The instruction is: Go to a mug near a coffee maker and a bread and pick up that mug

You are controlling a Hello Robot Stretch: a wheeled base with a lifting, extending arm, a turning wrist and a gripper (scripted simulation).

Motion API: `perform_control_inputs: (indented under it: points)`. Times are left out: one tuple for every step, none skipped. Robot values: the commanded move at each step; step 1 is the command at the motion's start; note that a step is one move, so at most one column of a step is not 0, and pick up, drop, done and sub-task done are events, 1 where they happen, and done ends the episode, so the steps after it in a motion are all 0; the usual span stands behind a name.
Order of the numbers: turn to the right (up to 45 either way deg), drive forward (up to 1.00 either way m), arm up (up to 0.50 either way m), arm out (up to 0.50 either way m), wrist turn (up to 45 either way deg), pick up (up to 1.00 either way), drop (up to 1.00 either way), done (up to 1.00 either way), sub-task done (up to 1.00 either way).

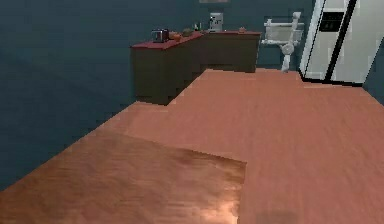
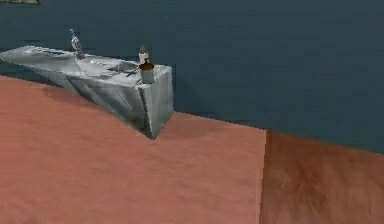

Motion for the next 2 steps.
perform_control_inputs:
  points:
    - [6.0, 0.0, 0.0, 0.0, 0.0, 0.0, 0.0, 0.0, 0.0]
    - [0.0, 1.0, 0.0, 0.0, 0.0, 0.0, 0.0, 0.0, 0.0]
